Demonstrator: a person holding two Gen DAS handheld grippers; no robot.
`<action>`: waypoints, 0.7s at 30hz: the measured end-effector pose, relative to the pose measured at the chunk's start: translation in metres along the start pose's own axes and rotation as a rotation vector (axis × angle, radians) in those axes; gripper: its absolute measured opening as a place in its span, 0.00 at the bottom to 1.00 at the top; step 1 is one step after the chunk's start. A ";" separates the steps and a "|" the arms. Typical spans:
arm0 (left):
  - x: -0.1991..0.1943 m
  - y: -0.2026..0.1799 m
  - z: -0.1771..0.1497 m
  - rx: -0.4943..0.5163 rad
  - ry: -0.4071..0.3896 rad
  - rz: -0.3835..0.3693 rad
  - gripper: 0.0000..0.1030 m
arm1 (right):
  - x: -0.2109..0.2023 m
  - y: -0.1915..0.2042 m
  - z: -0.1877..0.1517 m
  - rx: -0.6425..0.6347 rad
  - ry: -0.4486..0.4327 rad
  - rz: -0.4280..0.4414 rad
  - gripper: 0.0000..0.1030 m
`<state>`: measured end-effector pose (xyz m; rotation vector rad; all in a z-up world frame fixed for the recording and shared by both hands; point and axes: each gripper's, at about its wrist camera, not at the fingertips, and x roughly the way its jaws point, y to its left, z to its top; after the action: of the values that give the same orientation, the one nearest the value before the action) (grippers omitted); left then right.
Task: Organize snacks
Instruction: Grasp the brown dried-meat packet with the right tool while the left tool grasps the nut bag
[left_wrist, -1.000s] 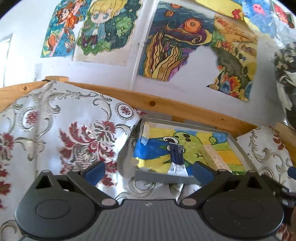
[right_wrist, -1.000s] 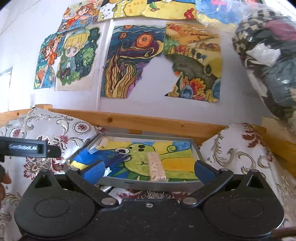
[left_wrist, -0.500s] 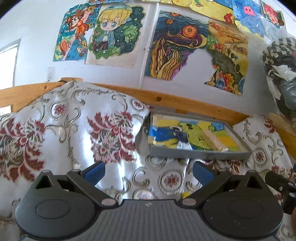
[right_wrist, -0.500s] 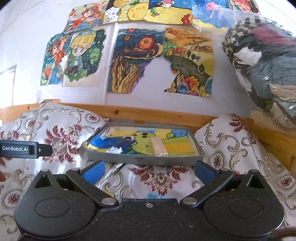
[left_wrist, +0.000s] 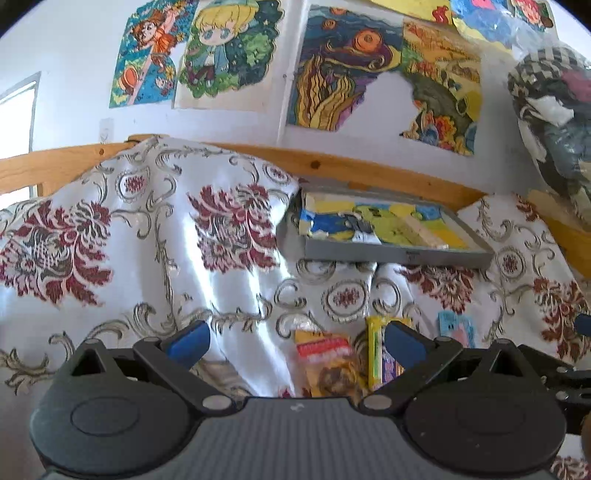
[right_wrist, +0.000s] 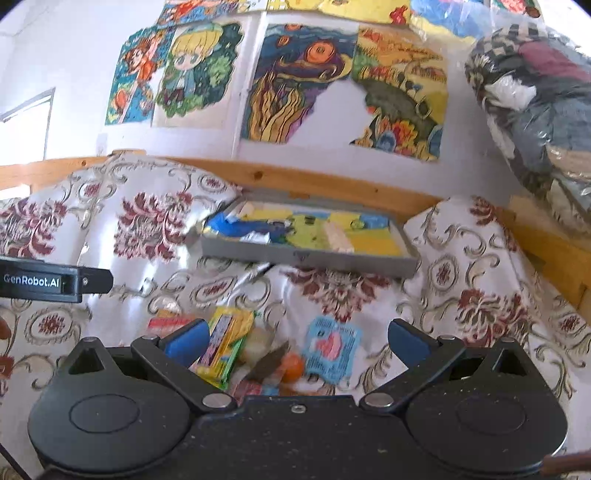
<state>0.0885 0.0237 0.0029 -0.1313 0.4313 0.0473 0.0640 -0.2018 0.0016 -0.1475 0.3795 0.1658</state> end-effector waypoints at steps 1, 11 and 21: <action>0.000 -0.001 -0.002 0.008 0.012 -0.005 0.99 | 0.000 0.001 -0.002 -0.001 0.011 0.002 0.99; 0.006 -0.006 -0.017 0.053 0.112 0.020 0.99 | 0.005 0.003 -0.023 0.002 0.143 0.048 0.99; 0.010 -0.013 -0.025 0.072 0.171 0.013 0.99 | 0.008 0.004 -0.035 0.012 0.214 0.077 0.99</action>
<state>0.0885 0.0072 -0.0224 -0.0616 0.6038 0.0331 0.0581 -0.2027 -0.0341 -0.1396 0.5999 0.2247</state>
